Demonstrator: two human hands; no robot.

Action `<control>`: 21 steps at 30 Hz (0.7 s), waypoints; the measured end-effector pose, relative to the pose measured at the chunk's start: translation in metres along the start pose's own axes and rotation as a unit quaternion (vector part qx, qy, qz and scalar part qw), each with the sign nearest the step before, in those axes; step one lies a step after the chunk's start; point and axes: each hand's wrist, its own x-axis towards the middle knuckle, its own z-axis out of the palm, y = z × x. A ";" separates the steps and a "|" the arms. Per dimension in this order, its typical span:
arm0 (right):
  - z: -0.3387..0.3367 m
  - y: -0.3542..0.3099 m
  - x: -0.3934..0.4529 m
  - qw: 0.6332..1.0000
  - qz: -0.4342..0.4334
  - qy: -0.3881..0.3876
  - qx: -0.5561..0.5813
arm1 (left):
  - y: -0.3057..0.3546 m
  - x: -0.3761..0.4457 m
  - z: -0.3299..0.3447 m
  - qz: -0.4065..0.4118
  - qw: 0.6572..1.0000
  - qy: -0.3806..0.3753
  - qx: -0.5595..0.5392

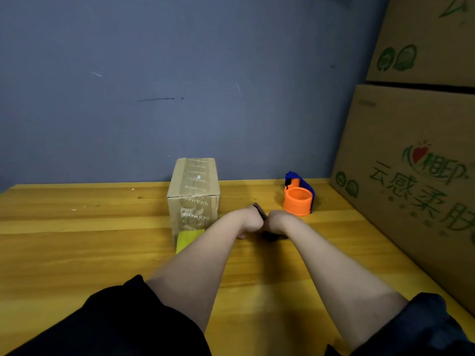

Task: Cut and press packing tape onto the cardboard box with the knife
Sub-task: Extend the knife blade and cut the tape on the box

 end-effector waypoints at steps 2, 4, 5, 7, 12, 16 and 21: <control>0.003 0.005 -0.009 0.996 -0.017 0.021 0.087 | 0.001 -0.006 -0.002 -0.004 1.000 -0.006 -0.010; 0.006 0.007 -0.018 0.974 -0.043 0.025 0.222 | 0.004 -0.011 -0.006 -0.005 0.999 0.004 -0.043; 0.007 0.007 -0.022 0.957 -0.063 0.032 0.283 | 0.005 -0.014 -0.009 -0.008 0.997 0.009 -0.076; 0.010 0.006 -0.034 0.915 -0.100 0.060 0.386 | 0.009 -0.019 -0.013 -0.012 0.991 0.015 -0.129; 0.012 -0.001 -0.054 0.799 -0.168 0.084 0.571 | 0.020 -0.033 -0.022 0.054 0.959 0.073 -0.267; 0.010 -0.008 -0.069 0.694 -0.241 0.029 0.678 | 0.016 -0.040 -0.033 0.111 0.930 0.112 -0.332; 0.005 -0.021 -0.086 0.630 -0.304 -0.044 0.713 | 0.003 -0.059 -0.050 0.163 0.899 0.115 -0.390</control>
